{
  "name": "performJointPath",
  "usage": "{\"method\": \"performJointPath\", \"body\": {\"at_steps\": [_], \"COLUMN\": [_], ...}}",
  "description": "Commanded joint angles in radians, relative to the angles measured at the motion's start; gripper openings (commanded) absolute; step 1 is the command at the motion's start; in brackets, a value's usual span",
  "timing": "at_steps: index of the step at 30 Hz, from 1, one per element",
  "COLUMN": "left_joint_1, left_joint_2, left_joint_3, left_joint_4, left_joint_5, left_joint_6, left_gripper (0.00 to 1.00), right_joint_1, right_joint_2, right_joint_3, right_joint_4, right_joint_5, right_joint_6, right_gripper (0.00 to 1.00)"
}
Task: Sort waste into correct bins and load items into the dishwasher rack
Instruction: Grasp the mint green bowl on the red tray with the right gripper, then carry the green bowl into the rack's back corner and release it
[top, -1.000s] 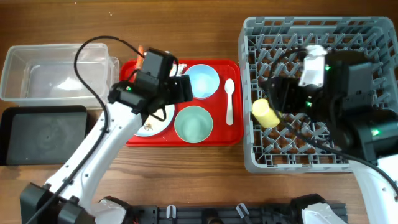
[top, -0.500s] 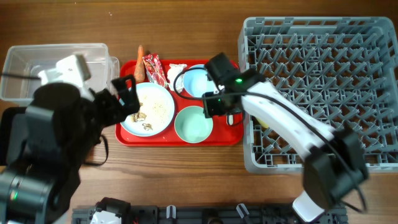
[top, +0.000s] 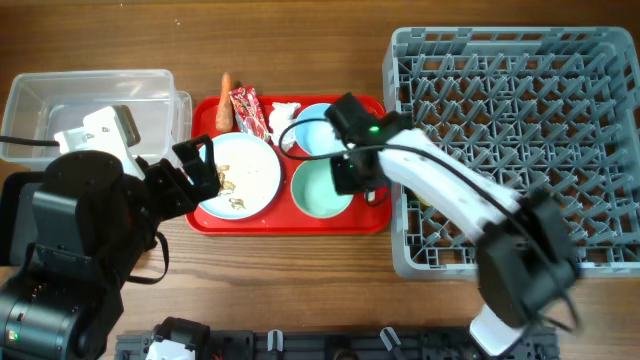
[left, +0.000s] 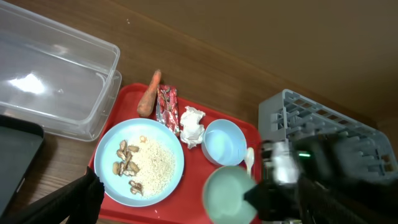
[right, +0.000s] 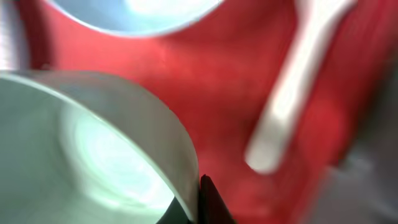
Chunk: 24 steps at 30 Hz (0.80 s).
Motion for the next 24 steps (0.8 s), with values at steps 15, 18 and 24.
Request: {"method": "performJointPath", "body": {"at_steps": [15,18,24], "left_joint_1": [0.006,0.006,0.006], "left_joint_2": [-0.004,-0.004,-0.004], "left_joint_3": [-0.001,-0.001,-0.001], "left_joint_4": [0.002,0.002,0.002], "left_joint_5": [-0.013,-0.013,-0.013], "left_joint_6": [-0.003,-0.003,-0.003], "left_gripper": [1.00,1.00,1.00], "right_joint_1": [-0.386,-0.494,-0.552], "right_joint_2": [-0.364,-0.231,-0.025], "right_joint_3": [0.015,0.015,0.015], "right_joint_4": [-0.045,0.060,0.332], "right_joint_5": [1.273,1.272,1.281], "right_joint_6": [0.171,0.092,-0.275], "right_gripper": [0.04,0.04,0.04]}}
